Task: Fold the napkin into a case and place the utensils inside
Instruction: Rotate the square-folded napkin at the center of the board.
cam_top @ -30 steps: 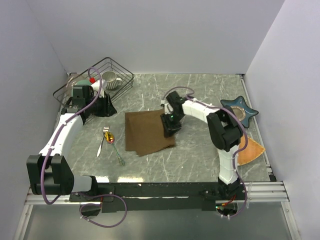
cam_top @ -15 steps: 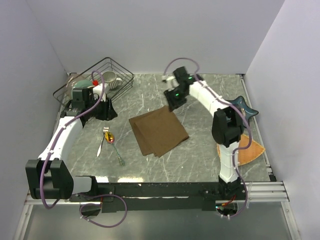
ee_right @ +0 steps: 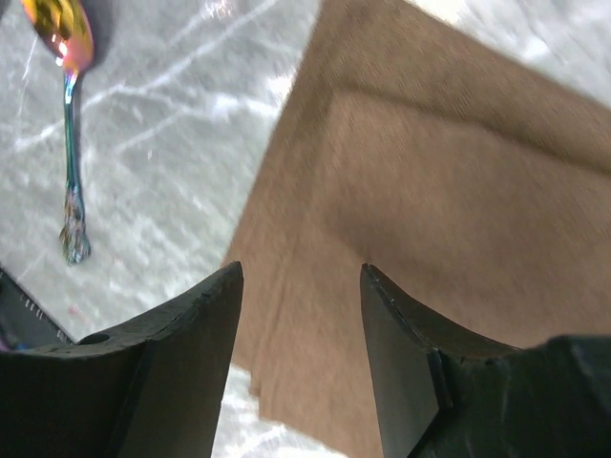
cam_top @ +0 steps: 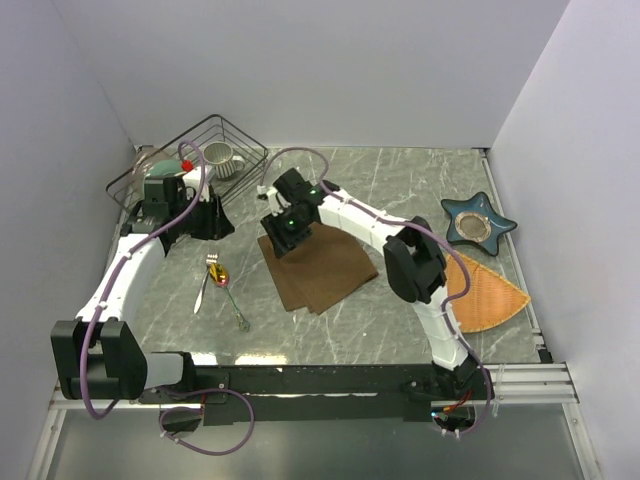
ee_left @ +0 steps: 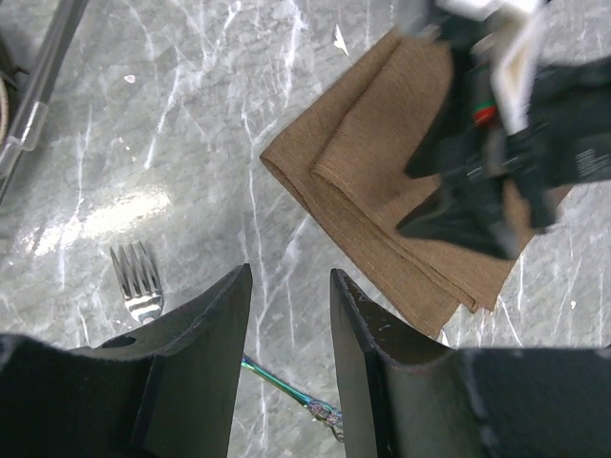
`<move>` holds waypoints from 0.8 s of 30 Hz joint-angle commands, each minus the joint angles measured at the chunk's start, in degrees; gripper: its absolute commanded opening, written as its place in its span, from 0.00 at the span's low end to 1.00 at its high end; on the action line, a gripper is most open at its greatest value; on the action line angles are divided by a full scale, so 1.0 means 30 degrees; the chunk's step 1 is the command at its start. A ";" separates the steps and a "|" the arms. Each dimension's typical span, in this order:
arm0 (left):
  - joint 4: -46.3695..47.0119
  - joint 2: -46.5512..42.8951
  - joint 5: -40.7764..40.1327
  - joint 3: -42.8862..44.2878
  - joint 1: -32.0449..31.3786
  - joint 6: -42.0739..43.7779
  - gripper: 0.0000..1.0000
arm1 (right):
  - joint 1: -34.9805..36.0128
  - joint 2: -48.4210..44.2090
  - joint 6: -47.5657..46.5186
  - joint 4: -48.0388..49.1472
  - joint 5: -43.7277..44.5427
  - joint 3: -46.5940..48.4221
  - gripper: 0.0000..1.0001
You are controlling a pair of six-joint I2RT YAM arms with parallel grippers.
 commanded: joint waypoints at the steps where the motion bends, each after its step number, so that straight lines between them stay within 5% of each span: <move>1: 0.0732 -0.0907 -0.0108 -0.0230 0.0679 -0.0772 0.44 | 0.0775 0.0871 0.0271 0.0593 0.0907 0.1244 0.61; 13: 0.0703 -0.0293 0.0947 0.0208 0.2002 -0.1128 0.44 | 0.1978 0.0494 -0.2860 0.0213 0.0879 -0.2559 0.54; 24: 0.0178 -0.0293 0.2407 -0.0465 0.2060 0.1093 0.44 | 0.1687 -0.6476 -1.1063 -0.1459 0.0379 -1.1925 0.50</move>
